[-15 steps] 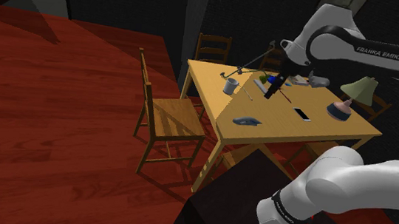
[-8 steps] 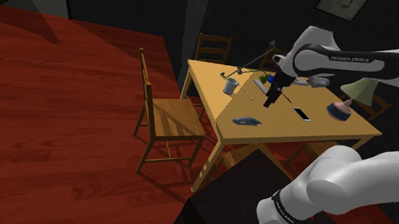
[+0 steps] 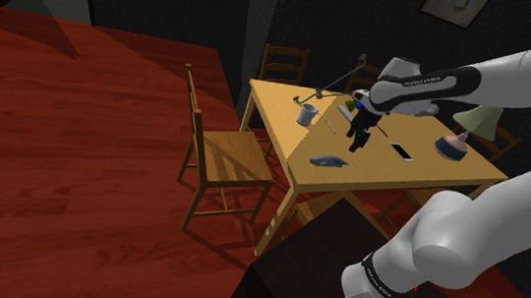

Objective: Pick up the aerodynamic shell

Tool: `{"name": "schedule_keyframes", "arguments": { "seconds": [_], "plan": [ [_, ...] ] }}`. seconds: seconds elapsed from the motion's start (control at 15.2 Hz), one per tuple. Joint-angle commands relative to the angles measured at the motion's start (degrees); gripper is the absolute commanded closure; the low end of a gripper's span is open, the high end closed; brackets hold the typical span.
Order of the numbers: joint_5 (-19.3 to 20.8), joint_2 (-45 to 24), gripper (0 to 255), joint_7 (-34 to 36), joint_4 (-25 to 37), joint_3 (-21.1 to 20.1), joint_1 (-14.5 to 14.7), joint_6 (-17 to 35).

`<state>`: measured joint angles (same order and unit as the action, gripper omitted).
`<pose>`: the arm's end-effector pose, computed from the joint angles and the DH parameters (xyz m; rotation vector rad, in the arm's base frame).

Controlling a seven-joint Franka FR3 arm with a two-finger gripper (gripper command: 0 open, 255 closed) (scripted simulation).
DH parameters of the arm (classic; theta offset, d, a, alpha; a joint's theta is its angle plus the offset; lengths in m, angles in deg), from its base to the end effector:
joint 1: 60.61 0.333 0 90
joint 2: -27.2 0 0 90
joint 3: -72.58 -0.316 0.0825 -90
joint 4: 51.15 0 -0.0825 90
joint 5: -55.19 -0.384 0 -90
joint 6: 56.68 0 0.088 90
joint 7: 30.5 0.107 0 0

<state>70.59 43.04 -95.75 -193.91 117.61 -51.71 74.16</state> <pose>0.3611 -0.2667 0.3579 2.9385 1.0797 -0.0032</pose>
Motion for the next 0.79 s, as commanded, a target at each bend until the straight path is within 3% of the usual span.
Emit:
{"name": "schedule_keyframes", "arguments": {
  "seconds": [0.0, 0.13, 0.26, 0.46, 0.73],
  "plan": [
    [-3.97, -6.27, 0, -7.46, 1.64, 3.77, 2.67, 3.38],
    [-10.55, -13.41, 0, -16.35, 3.79, 6.89, 4.91, 5.96],
    [-19.18, -21.36, 0, -26.43, 6.41, 7.43, 4.92, 7.69],
    [-29.75, -31.86, 0, -39.26, 11.22, 3.18, 0.08, 8.67],
    [-36.48, -42.50, 0, -50.28, 18.56, -4.30, -8.18, 9.17]
  ]
}}
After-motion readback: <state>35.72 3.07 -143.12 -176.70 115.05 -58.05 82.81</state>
